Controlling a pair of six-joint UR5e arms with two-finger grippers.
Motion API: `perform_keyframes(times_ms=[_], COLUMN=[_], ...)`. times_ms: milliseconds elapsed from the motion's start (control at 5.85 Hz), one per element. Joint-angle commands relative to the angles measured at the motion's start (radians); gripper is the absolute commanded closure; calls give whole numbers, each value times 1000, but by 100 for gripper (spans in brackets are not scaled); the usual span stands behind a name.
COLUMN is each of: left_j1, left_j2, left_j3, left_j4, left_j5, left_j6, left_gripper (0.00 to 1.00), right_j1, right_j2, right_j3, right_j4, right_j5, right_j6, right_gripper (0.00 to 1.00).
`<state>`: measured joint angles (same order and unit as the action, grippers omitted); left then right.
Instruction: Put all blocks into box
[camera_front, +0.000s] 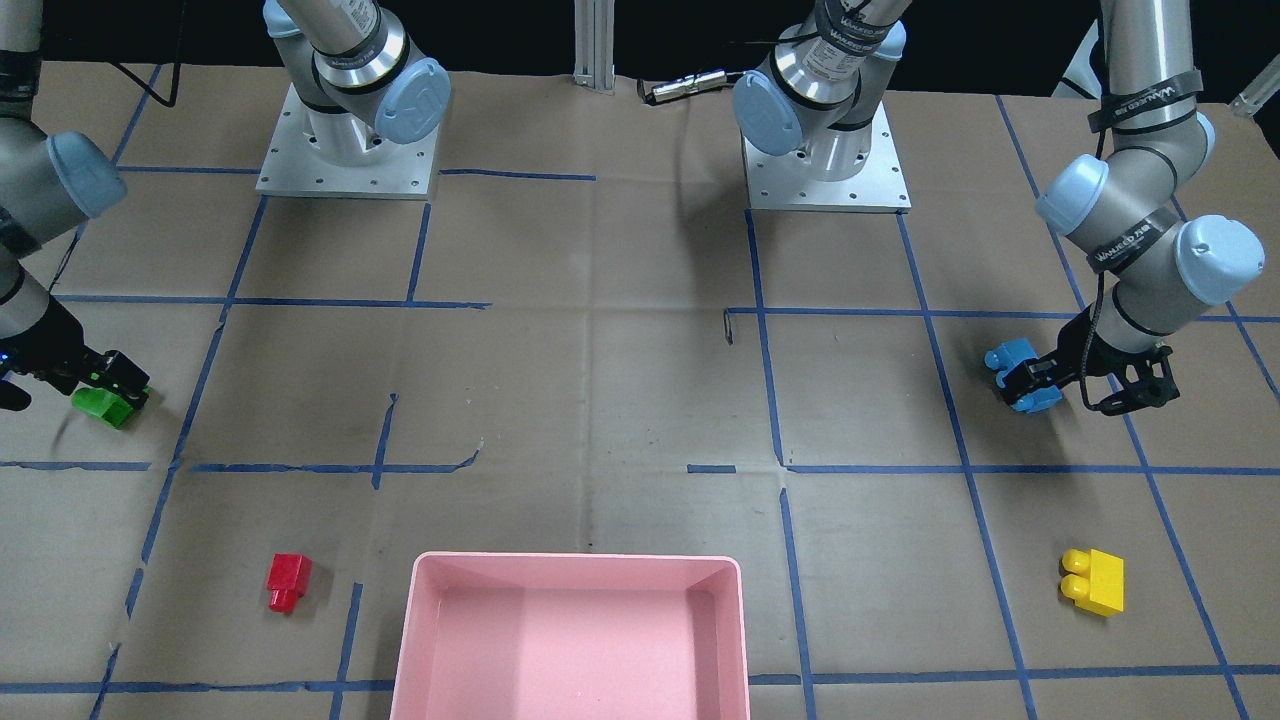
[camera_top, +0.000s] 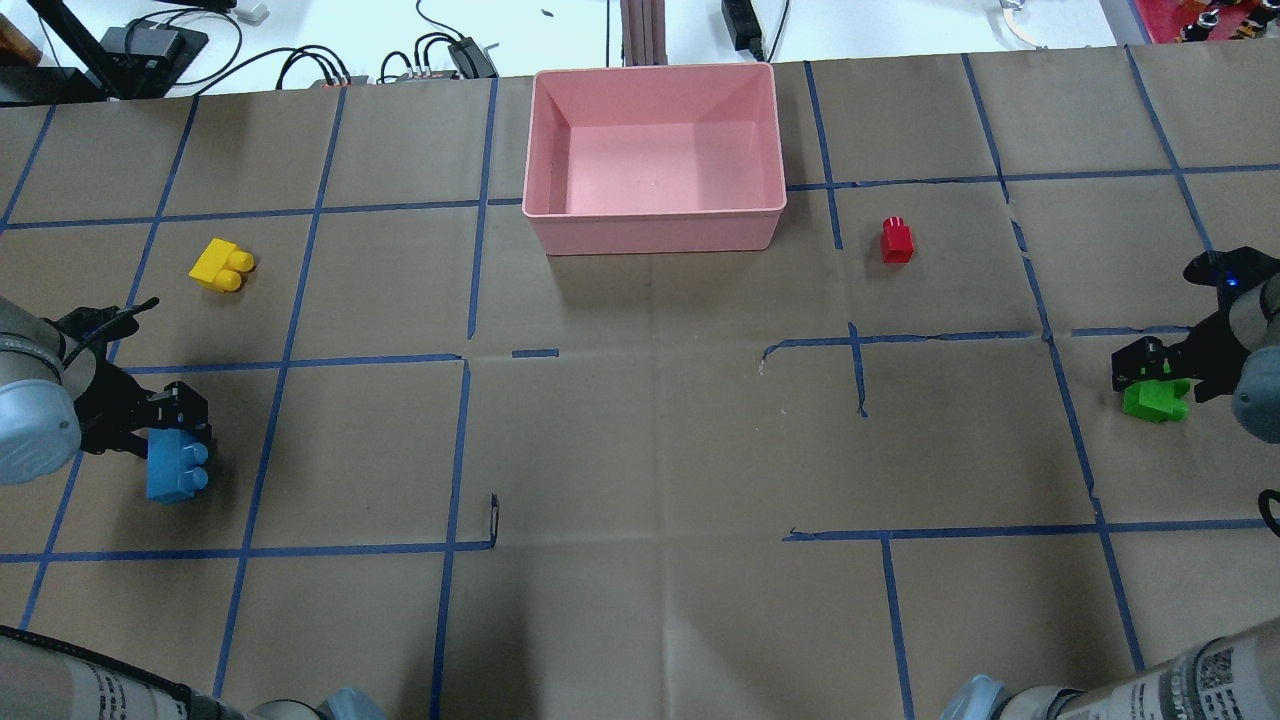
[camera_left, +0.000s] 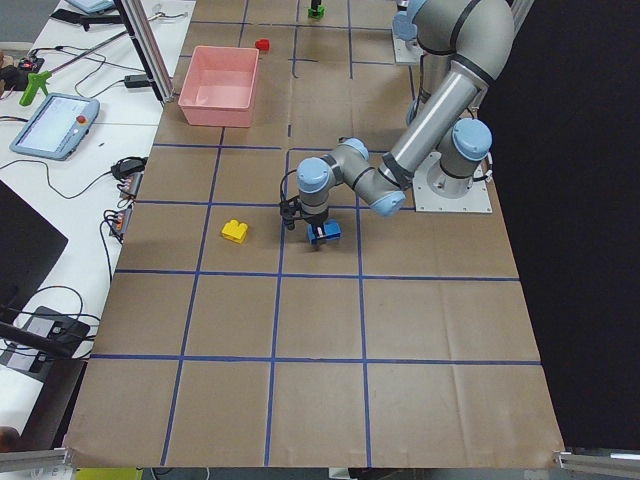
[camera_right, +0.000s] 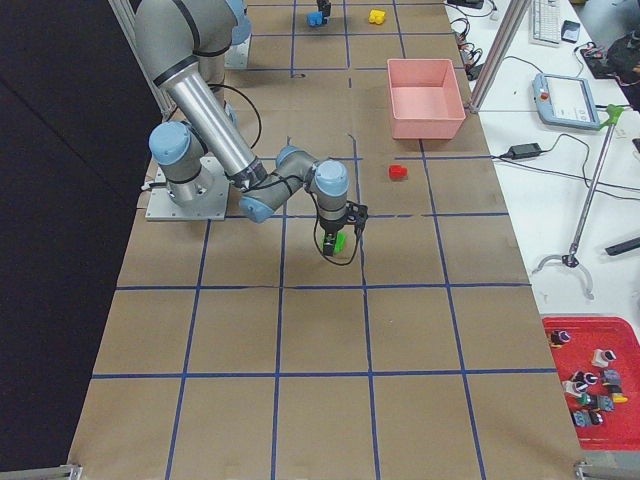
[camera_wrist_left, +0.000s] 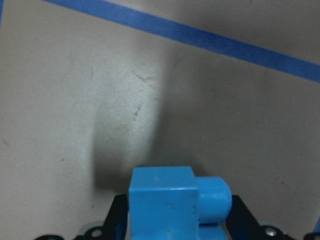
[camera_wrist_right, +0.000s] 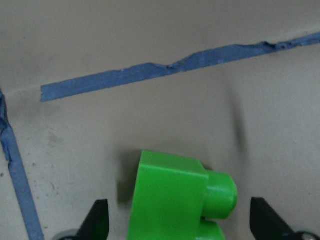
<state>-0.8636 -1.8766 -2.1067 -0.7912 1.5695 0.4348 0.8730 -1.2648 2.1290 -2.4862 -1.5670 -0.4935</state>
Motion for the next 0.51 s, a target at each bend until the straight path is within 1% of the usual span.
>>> perform_keyframes(times_ms=[0, 342], left_j1=[0, -2], left_j2=[14, 22], left_j3=[-22, -19], left_j4=[0, 0], left_j5=[-12, -12], left_j6=[-1, -1], left_gripper=[51, 74], right_j1=[0, 0], right_j2=[-2, -10], right_j3=[2, -7], right_j4=[7, 10], right_j5=[-40, -35], right_j6=[12, 15], right_gripper=[43, 75])
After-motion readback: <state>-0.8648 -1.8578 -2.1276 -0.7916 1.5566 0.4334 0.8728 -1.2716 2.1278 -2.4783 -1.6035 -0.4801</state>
